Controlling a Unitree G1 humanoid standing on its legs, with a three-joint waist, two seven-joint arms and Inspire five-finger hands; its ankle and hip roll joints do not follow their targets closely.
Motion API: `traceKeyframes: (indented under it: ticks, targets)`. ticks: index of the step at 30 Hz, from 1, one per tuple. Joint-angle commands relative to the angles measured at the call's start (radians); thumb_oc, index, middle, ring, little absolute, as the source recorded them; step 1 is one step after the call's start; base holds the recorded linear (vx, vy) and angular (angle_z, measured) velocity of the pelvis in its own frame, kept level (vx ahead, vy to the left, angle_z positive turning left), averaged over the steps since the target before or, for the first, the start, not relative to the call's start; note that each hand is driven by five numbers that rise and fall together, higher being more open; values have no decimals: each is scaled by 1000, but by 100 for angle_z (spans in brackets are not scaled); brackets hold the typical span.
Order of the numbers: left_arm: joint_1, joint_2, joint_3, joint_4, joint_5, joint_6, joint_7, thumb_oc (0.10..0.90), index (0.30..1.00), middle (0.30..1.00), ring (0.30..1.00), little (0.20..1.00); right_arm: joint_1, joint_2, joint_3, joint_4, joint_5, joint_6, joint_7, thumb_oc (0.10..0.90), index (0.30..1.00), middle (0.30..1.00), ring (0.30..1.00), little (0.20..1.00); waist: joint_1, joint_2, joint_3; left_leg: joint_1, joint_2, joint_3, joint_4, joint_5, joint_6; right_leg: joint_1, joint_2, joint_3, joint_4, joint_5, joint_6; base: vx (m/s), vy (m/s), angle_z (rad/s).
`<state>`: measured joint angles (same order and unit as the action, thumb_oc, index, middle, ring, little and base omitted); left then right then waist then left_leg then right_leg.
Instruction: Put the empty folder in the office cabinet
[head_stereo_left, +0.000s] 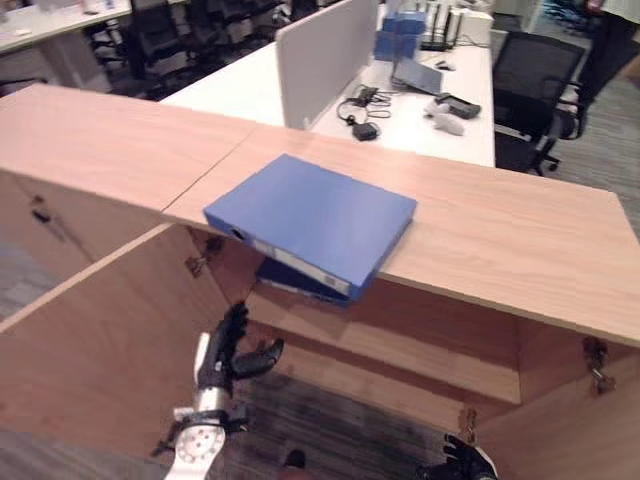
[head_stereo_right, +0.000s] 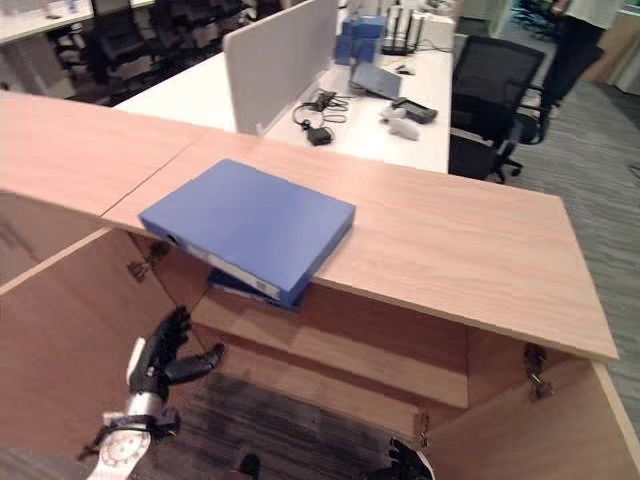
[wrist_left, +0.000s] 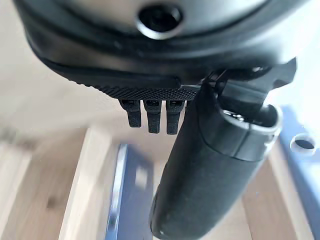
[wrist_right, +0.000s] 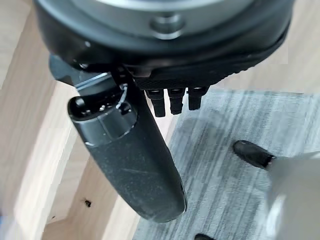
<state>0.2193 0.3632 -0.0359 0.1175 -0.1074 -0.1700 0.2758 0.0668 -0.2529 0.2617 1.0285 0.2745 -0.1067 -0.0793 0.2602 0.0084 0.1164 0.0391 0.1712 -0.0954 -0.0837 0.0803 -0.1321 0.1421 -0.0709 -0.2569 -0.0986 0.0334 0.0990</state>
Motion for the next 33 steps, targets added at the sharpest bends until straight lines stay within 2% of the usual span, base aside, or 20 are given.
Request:
traceKeyframes:
  ticks: [1, 4, 6, 8, 9, 10, 12, 13, 21, 27, 30, 33]
  targets:
    - [-96, 38, 76, -134, 248, -105, 160, 800, 900, 900, 900, 900, -65, -11, 13, -28, -33, -71, -34, 800, 900, 900, 900, 900, 3, -45, 18, 8, -16, 15, 2, -8, -36, 101, -8, 37, 11, -155, 26, 15, -22, 4]
    - [-95, 58, 103, -163, 334, -96, 209, 800, 900, 900, 900, 900, -68, -8, 16, -21, -40, -75, -39, 800, 900, 900, 900, 900, 8, -44, 18, 4, -17, 10, 3, 4, -37, 99, -6, 31, 11, -147, 26, 0, -16, 14]
    - [-98, 127, 165, -212, 533, -84, 317, 800, 900, 900, 900, 900, -61, -7, 23, -21, -42, -80, -31, 800, 900, 900, 900, 900, 12, -42, 15, 13, -14, 9, 0, -8, -46, 110, -5, 25, 11, -162, 28, 32, -33, 11]
    - [-99, 154, 188, -233, 589, -82, 350, 800, 900, 900, 900, 900, -58, -9, 22, -12, -34, -83, -25, 800, 900, 900, 900, 900, 8, -35, 13, 16, -14, 10, 0, -7, -48, 111, -6, 25, 11, -162, 29, 0, 0, 0]
    - [-105, 180, 188, -230, 622, -82, 362, 800, 900, 900, 900, 900, -57, -10, 20, -12, -27, -85, -20, 800, 900, 900, 900, 900, 6, -32, 12, 17, -14, 11, -1, -6, -49, 111, -5, 28, 11, -163, 29, 0, 0, 0]
    - [-120, 249, 195, -238, 701, -69, 389, 800, 900, 900, 900, 900, -56, -15, 21, -2, -12, -91, -5, 800, 900, 900, 900, 900, 1, -22, 11, 19, -13, 13, -1, -7, -50, 112, -6, 31, 11, -164, 32, 0, 0, 0]
    - [-131, 308, 206, -270, 761, -74, 407, 800, 900, 900, 900, 900, -52, -20, 27, 2, -8, -97, 5, 800, 900, 900, 900, 900, -9, -10, 10, 24, -11, 17, -2, -9, -51, 109, -10, 41, 11, -163, 37, 0, 0, 0]
    - [-132, 309, 205, -269, 763, -75, 408, 800, 900, 900, 900, 900, -52, -19, 26, 2, -7, -98, 6, 800, 900, 900, 900, 900, -8, -11, 10, 23, -11, 18, -2, -7, -51, 106, -10, 42, 11, -160, 37, -52, 31, -4]
    - [-165, 511, 182, -336, 875, -105, 390, 800, 900, 900, 900, 900, -51, -40, 38, -2, -11, -112, 24, 800, 900, 900, 900, 900, -38, 21, 2, 30, -1, 55, -4, 2, -49, 85, -13, 79, 11, -140, 47, -12, 10, -15]
    - [-189, 645, 127, -325, 921, -125, 344, 800, 900, 900, 900, 900, -47, -35, 9, 31, 51, -118, 32, 800, 900, 900, 900, 900, -74, 38, -5, 37, 4, 73, -4, 2, -50, 82, -12, 90, 11, -137, 52, 4, 4, -11]
    - [-199, 671, 100, -310, 927, -131, 329, 800, 900, 900, 900, 900, -44, -33, 4, 40, 61, -119, 35, 800, 900, 900, 900, 900, -83, 42, -8, 40, 5, 82, -4, 0, -50, 79, -15, 98, 11, -135, 53, 2, 15, -5]
    - [-217, 661, 70, -303, 912, -144, 314, 800, 900, 900, 900, 900, -42, -30, -1, 52, 67, -119, 30, 800, 900, 900, 900, 900, -94, 44, -13, 43, 3, 90, -4, -3, -49, 77, -19, 105, 11, -134, 56, 4, 18, -10]
